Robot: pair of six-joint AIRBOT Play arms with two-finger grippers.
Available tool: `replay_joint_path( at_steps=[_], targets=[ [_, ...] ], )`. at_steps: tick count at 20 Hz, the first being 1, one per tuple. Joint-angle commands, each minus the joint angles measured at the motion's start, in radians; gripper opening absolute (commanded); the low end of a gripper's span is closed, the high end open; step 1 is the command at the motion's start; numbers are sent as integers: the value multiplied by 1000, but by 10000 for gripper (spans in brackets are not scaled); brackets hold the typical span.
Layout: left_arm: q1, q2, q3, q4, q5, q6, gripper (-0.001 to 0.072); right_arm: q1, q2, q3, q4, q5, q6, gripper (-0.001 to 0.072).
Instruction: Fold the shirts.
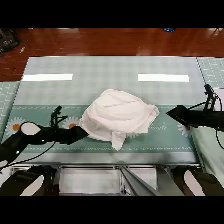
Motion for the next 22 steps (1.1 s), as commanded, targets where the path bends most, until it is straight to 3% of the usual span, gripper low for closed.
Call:
replay_joint_path(
  at_steps=[1,4,5,6,7,10,15,18,22],
  targets=[
    [-157,-143,3,-125,216,-23,506,-5,7,-21,46,-5,-17,407],
    [-206,-222,79,-128,266,-19,504,-5,7,-21,45,-3,-16,408],
    [-203,-229,112,-127,270,-9,393,-5,6,-21,42,13,-17,407],
    [-195,-230,149,-127,276,31,70,2,6,-28,27,24,-17,408],
    [-185,-230,186,-127,275,69,23,21,6,-47,2,26,-10,408],
    [-132,-230,275,-125,252,86,19,108,6,-144,-2,-3,39,408],
    [-104,-233,304,-125,230,87,19,296,-23,-211,65,-195,97,408],
    [-104,-234,304,-125,212,87,19,325,-126,-205,144,-317,85,408],
    [-104,-234,304,-125,185,94,19,325,-296,-127,142,-372,76,407]
  ],
)
